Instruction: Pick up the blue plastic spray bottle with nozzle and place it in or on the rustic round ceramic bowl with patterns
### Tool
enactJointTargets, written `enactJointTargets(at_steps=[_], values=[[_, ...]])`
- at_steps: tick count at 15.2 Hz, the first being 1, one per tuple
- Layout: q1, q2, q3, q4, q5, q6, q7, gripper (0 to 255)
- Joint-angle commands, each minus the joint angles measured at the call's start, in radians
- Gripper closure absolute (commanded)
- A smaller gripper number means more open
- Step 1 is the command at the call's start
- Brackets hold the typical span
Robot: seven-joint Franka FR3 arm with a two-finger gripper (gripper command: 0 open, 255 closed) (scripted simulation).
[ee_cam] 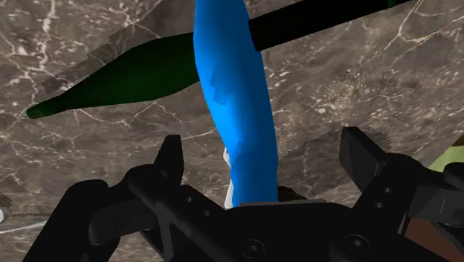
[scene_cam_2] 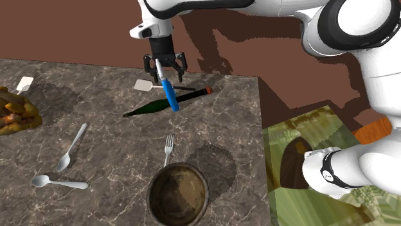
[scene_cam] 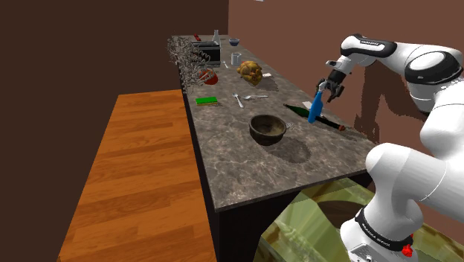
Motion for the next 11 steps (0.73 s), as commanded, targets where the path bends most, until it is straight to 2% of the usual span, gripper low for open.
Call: enactJointTargets(at_steps=[1, 6, 11], values=[[0.010, -0.017, -0.005, 0.002, -0.006, 0.010, -0.009, 0], [-0.019, -0.013, -0.003, -0.096, -0.011, 0.086, 0.004, 0], [-0.021, -0.013, -0.003, -0.106, -0.011, 0.094, 0.006, 0]])
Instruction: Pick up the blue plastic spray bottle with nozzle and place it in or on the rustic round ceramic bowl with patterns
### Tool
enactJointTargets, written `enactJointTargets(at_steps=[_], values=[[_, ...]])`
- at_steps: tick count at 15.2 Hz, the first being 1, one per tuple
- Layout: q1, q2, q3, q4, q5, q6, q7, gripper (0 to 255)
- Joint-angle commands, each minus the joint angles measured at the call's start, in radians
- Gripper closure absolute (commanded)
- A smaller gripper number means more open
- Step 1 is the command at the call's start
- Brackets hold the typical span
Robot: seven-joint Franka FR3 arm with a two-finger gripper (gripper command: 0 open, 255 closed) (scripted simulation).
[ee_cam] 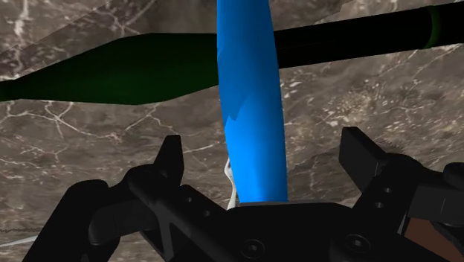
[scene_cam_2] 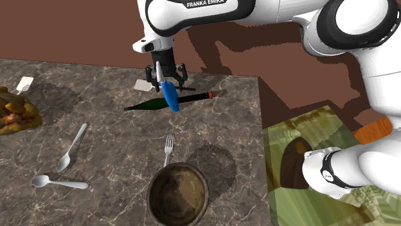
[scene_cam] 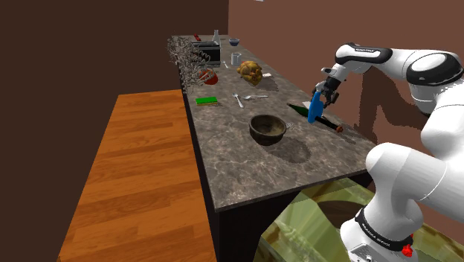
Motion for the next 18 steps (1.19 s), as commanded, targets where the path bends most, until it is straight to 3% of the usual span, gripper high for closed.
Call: enactJointTargets(at_steps=[1, 3, 4, 13, 18], values=[[0.000, 0.000, 0.000, 0.000, 0.000, 0.001, 0.000, 0], [0.000, 0.000, 0.000, 0.000, 0.000, 0.001, 0.000, 0], [0.000, 0.000, 0.000, 0.000, 0.000, 0.001, 0.000, 255], [0.000, 0.000, 0.000, 0.000, 0.000, 0.001, 0.000, 255], [0.004, 0.024, 0.014, 0.029, 0.014, -0.046, 0.007, 255]])
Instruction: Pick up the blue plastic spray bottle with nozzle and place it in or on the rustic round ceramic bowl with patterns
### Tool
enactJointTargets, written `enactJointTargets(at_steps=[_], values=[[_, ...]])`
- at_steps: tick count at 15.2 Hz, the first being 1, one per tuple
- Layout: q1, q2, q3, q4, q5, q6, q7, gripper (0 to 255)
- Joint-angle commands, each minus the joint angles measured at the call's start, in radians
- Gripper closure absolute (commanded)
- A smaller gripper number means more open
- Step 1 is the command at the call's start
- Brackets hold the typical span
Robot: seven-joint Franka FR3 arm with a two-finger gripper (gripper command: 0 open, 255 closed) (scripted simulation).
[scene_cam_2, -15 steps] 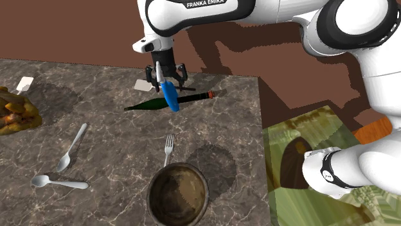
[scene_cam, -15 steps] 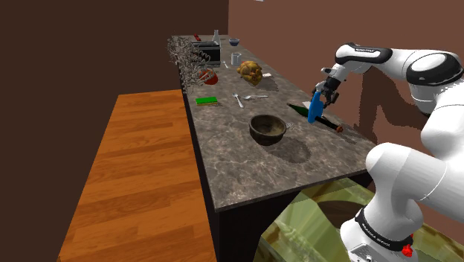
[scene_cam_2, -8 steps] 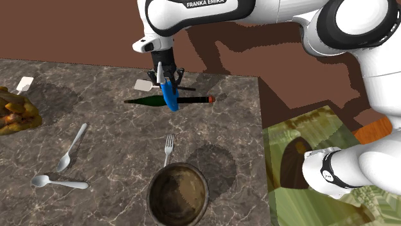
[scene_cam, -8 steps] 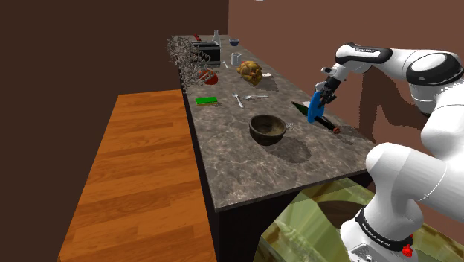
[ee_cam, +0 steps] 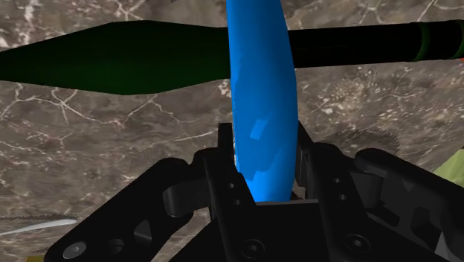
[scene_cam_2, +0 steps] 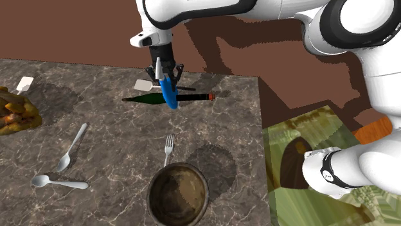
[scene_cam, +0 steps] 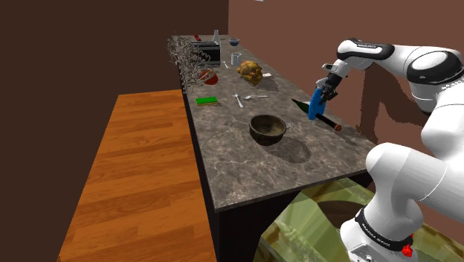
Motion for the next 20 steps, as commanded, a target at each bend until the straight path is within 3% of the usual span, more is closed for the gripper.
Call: enactJointTargets(at_steps=[1, 20], values=[[0.000, 0.011, 0.006, 0.011, 0.006, -0.019, 0.002, 255], [0.076, 0.060, 0.030, 0.240, 0.041, -0.241, 0.024, 255]])
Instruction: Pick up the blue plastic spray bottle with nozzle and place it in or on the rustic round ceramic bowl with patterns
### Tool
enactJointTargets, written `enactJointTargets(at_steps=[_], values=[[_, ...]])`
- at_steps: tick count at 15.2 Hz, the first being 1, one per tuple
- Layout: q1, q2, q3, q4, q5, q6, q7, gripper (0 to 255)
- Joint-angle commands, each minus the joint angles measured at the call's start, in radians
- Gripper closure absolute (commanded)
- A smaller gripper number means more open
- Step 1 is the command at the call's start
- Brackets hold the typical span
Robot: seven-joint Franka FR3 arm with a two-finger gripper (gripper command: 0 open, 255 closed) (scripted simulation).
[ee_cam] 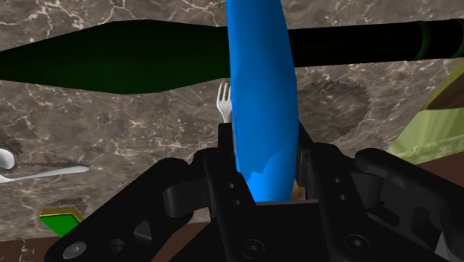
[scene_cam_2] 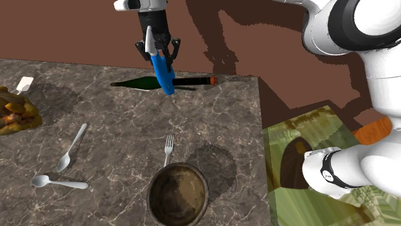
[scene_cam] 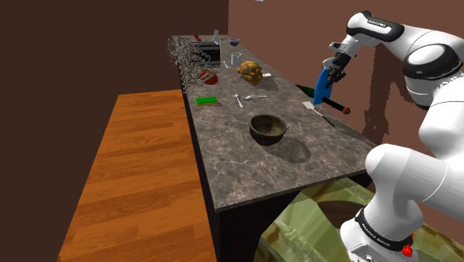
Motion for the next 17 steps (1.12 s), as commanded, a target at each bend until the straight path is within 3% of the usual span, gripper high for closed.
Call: enactJointTargets(at_steps=[1, 8, 11, 17], values=[[0.013, 0.002, 0.000, 0.034, 0.002, -0.028, 0.001, 255], [0.091, -0.013, -0.013, 0.203, -0.004, -0.141, 0.003, 255], [-0.058, 0.105, 0.062, -0.123, 0.058, 0.013, 0.066, 255], [-0.208, 0.255, 0.175, -0.478, 0.152, 0.199, 0.143, 255]])
